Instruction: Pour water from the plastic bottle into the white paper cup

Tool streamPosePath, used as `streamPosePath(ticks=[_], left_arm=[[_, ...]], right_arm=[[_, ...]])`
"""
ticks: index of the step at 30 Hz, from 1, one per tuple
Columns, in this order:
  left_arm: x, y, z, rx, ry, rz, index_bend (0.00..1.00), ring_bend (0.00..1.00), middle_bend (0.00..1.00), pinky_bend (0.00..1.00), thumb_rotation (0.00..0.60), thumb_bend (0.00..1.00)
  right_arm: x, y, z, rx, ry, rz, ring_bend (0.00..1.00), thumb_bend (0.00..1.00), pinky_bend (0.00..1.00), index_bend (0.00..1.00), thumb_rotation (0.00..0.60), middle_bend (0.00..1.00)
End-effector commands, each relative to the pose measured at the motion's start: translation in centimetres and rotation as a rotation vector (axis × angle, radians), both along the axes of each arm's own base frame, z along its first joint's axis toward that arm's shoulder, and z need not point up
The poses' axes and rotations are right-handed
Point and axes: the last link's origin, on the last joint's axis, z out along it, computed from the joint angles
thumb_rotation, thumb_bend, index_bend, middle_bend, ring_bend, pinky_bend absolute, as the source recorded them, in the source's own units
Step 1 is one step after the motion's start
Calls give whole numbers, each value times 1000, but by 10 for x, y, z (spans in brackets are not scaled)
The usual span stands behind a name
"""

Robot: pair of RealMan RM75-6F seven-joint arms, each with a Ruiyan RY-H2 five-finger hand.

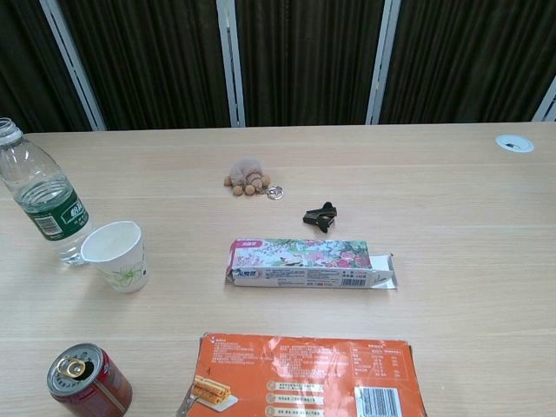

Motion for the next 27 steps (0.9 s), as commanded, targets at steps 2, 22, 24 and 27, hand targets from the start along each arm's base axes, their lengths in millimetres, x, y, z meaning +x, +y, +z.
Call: streamPosePath(ticks=[2,22,24,27], left_arm=[[0,0,0,-1,-1,-1,0,0,0,0,600,0],[-38,99,-72,-154,-448,80,0,0,0,0,600,0],[-42,107,-81,-134,-481,98,0,0,0,0,600,0],[-47,118,-90,-125,-531,127,0,0,0,0,600,0]], right_arm=[[0,0,-1,3,1,-1,0,0,0,0,600,0],[4,-13,-12,39,35,-28,0,0,0,0,600,0],[5,-15,-13,41,31,-29,0,0,0,0,600,0],[6,-17,-14,48,30,-26,0,0,0,0,600,0]])
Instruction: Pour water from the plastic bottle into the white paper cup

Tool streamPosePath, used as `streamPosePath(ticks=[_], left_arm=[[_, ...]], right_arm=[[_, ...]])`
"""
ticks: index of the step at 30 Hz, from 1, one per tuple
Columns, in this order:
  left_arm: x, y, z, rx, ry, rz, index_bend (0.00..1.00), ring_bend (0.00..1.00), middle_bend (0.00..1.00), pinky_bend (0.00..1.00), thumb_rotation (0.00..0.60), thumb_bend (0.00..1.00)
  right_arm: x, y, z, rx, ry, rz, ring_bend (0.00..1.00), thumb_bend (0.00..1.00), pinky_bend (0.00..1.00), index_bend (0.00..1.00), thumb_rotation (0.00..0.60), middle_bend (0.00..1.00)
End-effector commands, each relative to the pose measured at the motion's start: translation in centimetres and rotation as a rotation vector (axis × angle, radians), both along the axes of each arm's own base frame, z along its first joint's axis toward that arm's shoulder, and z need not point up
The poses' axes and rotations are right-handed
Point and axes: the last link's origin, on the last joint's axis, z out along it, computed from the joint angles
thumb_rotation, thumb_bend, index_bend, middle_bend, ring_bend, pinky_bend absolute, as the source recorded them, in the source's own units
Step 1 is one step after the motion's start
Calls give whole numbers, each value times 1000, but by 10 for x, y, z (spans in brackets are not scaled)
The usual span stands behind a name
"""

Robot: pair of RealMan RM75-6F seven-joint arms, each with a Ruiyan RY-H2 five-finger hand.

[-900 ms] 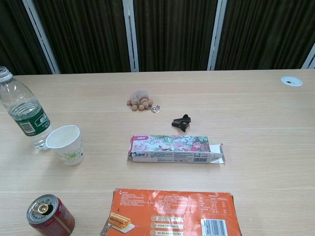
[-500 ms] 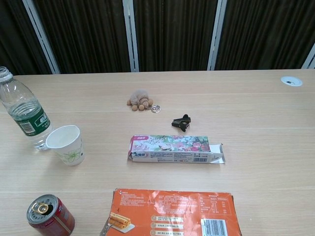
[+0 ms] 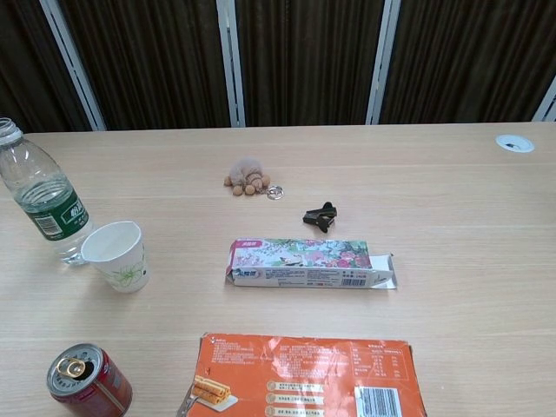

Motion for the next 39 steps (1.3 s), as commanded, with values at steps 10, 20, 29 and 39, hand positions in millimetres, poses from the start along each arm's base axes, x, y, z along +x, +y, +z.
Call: streamPosePath(ticks=[10,20,29,39], left_arm=[[-15,52,-48,-70,-143,33,0,0,0,0,600,0],[-13,66,-86,-161,-176,-6,0,0,0,0,600,0],[-12,77,-108,-211,-163,-38,0,0,0,0,600,0],[-10,87,-119,-189,-218,-73,0,0,0,0,600,0]], right_arm=[[-5,-8,-3,2,19,-32,0,0,0,0,600,0],[-13,-13,-10,12,52,-82,0,0,0,0,600,0],[-20,-17,-14,9,89,-119,0,0,0,0,600,0],[-28,-21,-17,17,99,-158,0,0,0,0,600,0]])
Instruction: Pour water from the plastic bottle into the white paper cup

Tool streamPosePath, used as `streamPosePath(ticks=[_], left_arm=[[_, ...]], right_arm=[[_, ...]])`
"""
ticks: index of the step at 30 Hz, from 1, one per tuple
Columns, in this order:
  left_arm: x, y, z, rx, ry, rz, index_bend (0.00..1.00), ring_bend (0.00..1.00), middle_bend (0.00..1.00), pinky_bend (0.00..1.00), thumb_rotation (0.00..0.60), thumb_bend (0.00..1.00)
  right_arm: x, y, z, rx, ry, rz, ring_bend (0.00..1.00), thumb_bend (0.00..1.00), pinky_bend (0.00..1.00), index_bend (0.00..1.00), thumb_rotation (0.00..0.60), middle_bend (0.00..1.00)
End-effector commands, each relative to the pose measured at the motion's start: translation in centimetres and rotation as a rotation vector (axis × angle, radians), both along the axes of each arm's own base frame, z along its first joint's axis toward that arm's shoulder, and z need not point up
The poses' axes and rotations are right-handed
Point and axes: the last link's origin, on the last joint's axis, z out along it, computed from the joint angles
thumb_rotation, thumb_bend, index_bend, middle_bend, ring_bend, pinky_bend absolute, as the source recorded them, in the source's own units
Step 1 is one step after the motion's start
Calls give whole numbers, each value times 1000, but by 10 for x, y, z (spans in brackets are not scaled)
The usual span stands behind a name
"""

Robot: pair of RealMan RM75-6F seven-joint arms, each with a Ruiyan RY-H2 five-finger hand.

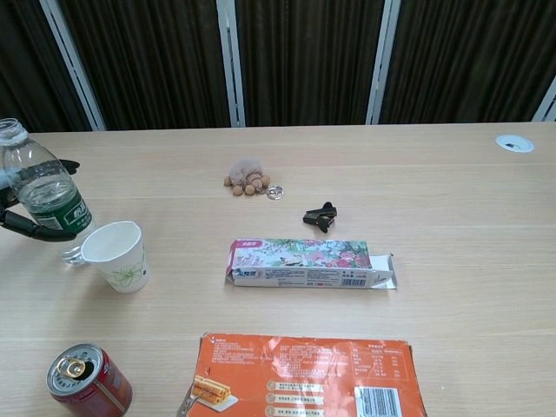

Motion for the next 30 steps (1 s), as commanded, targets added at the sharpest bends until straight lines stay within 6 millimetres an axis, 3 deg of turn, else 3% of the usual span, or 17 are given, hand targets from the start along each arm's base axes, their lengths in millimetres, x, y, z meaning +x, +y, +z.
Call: streamPosePath(ticks=[1,4,7,13,18,23,30], left_arm=[[5,3,-7,3,-40,-18,0,1,0,0,600,0],[8,5,-9,18,-86,-21,5,32,35,14,600,0],[10,7,-10,28,-128,-13,74,59,79,45,600,26],[15,9,-13,-2,-223,10,201,117,166,115,600,295],[18,11,-13,-13,-274,17,410,257,343,280,600,561],[21,15,-10,15,-276,15,516,332,438,347,600,570],[39,26,8,55,-287,-44,523,338,444,349,600,568]], right_arm=[[-1,-1,-1,0,4,-6,0,0,0,0,600,0],[-1,-1,-2,4,7,-9,0,0,0,0,600,0],[-2,-2,-3,6,10,-12,0,0,0,0,600,0],[-3,-3,-5,11,11,-17,0,0,0,0,600,0],[-3,-2,-6,15,13,-19,0,0,0,0,600,0],[-3,-3,-8,21,13,-26,0,0,0,0,600,0],[-2,-3,-10,26,15,-22,0,0,0,0,600,0]])
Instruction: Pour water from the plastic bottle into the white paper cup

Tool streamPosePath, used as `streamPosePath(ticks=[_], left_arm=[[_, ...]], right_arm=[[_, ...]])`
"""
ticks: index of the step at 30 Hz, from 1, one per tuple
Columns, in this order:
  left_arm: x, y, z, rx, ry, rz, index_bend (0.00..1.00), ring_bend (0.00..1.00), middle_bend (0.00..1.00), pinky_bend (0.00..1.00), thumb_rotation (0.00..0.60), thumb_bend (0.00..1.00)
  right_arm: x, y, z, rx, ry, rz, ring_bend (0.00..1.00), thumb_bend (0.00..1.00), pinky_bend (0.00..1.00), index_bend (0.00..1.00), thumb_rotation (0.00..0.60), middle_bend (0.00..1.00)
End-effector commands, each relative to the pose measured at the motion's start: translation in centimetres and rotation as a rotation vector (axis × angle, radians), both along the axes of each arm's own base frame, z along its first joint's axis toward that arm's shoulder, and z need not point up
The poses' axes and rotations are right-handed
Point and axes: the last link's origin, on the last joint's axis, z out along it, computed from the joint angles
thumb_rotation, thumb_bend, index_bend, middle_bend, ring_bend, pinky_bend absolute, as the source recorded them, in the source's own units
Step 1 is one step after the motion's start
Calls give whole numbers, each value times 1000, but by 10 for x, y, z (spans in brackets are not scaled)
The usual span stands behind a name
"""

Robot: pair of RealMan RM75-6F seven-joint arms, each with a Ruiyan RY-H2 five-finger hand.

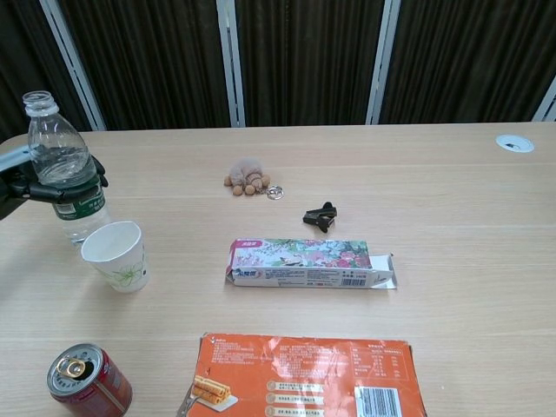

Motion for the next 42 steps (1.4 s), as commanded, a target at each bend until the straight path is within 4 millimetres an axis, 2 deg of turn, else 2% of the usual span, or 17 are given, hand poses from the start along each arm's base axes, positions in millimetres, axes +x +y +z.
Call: streamPosePath(ticks=[1,5,7,14,18,22,25,29,30,33,42], left_arm=[[10,11,18,48,10,-29,522,338,444,348,600,568],[17,25,43,73,106,-72,515,338,444,347,600,567],[12,29,61,79,191,-90,515,338,444,345,600,567],[-20,22,95,37,433,-94,515,338,443,342,600,565],[-38,14,102,9,550,-102,514,338,442,342,600,566],[-50,6,100,-32,668,-132,514,337,438,342,600,566],[-51,2,93,-54,748,-185,513,337,438,342,600,566],[-43,1,80,-53,851,-271,513,337,437,342,600,566],[-38,1,71,-65,907,-321,512,337,437,342,600,566],[-31,5,61,-67,947,-339,511,337,435,342,600,566],[-17,13,45,-61,1068,-416,509,336,431,342,600,565]], right_arm=[[0,0,0,1,0,2,0,0,0,0,600,0],[1,0,0,4,0,6,0,0,0,0,600,0],[2,1,0,0,-2,10,0,0,0,0,600,0],[4,6,4,-17,-17,14,0,0,0,0,600,0],[7,6,6,-24,-25,20,0,0,0,0,600,0],[8,7,6,-23,-31,22,0,0,0,0,600,0],[7,7,6,-21,-34,20,0,0,0,0,600,0],[5,8,8,-18,-43,9,0,0,0,0,600,0],[4,8,9,-23,-46,7,0,0,0,0,600,0],[1,8,12,-29,-46,2,0,0,0,0,600,0],[-4,9,15,-37,-42,-15,0,0,0,0,600,0]])
